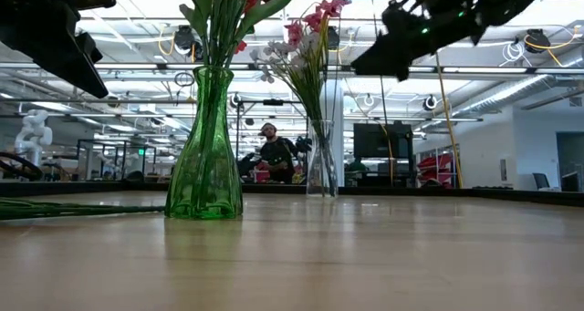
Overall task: Sort flowers into vase by color
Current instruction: Put the pink flower into the transparent flower vase
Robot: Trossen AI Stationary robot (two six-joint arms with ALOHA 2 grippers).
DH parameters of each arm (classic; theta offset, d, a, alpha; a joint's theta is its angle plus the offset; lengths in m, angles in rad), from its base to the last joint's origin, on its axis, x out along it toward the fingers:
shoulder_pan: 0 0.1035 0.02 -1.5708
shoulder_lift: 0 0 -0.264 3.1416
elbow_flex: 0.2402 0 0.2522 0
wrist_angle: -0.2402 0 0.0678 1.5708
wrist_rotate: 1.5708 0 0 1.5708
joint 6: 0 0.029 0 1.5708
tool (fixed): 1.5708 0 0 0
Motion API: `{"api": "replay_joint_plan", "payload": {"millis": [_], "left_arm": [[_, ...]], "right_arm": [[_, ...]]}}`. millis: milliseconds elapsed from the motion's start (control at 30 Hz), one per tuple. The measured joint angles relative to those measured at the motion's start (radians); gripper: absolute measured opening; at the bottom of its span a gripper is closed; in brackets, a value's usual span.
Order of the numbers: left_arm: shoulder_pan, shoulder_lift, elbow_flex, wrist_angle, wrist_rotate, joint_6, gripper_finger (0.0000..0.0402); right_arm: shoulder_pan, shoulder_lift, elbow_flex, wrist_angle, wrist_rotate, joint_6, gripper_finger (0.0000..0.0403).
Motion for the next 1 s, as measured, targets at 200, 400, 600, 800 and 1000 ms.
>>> {"api": "replay_joint_plan", "payload": {"millis": [200,400,600,800,1000], "left_arm": [[0.000,0.000,0.000,0.000,0.000,0.000,0.0075],[0.000,0.000,0.000,0.000,0.012,0.000,0.0075],[0.000,0.000,0.000,0.001,0.062,0.000,0.0075],[0.000,0.000,0.000,0.006,0.130,-0.002,0.0075],[-0.001,0.000,0.000,0.006,0.143,-0.002,0.0075]], "right_arm": [[0.063,-0.138,0.000,-0.324,0.119,0.136,0.0133],[0.143,-0.196,0.000,-0.605,0.205,0.496,0.0108],[0.286,-0.193,0.000,-0.764,0.234,0.874,0.0072],[0.524,-0.171,0.000,-0.775,0.389,1.219,0.0023],[0.735,-0.119,0.000,-0.759,0.467,1.514,0.0003]]}}
